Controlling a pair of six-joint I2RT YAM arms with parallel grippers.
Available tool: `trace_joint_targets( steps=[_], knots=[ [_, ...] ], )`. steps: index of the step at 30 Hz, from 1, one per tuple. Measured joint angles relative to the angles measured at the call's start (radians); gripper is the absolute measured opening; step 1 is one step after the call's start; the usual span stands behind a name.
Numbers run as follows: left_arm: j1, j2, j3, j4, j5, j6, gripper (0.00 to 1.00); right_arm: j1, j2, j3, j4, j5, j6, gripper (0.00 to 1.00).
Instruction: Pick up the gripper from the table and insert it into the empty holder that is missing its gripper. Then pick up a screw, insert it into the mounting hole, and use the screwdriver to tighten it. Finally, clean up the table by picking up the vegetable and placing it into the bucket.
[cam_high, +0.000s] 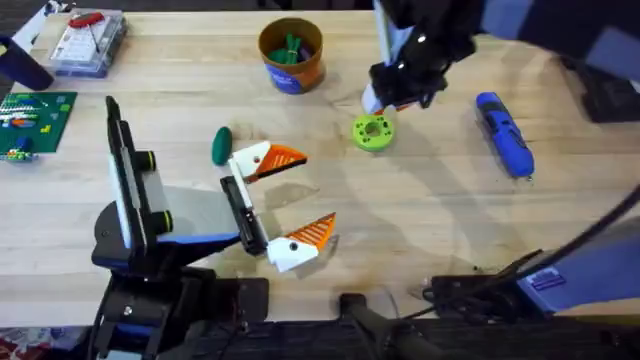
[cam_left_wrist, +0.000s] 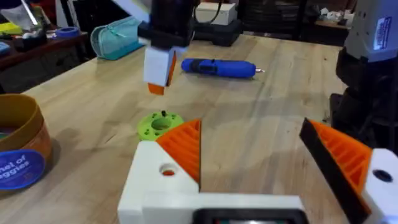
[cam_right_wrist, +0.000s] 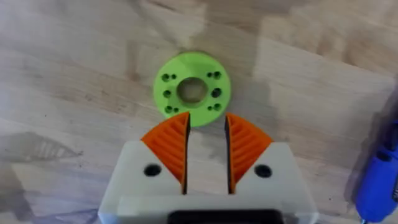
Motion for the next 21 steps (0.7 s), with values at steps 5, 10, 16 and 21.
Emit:
trace_joint_targets(
  steps=[5, 10, 16, 21],
  knots=[
    [0.000, 0.000, 0.000, 0.000, 0.000, 0.000, 0.989, -0.017, -0.018, 0.000, -0.021, 0.014, 0.025, 0.314],
    [0.000, 0.000, 0.000, 0.000, 0.000, 0.000, 0.988, -0.017, -0.018, -0.023, 0.005, 0.014, 0.045, 0.314],
    [0.000, 0.000, 0.000, 0.000, 0.000, 0.000, 0.987, -0.017, -0.018, -0.099, 0.081, 0.014, 0.049, 0.314],
    [0.000, 0.000, 0.000, 0.000, 0.000, 0.000, 0.987, -0.017, -0.018, -0.159, 0.137, 0.014, 0.049, 0.314]
  ],
)
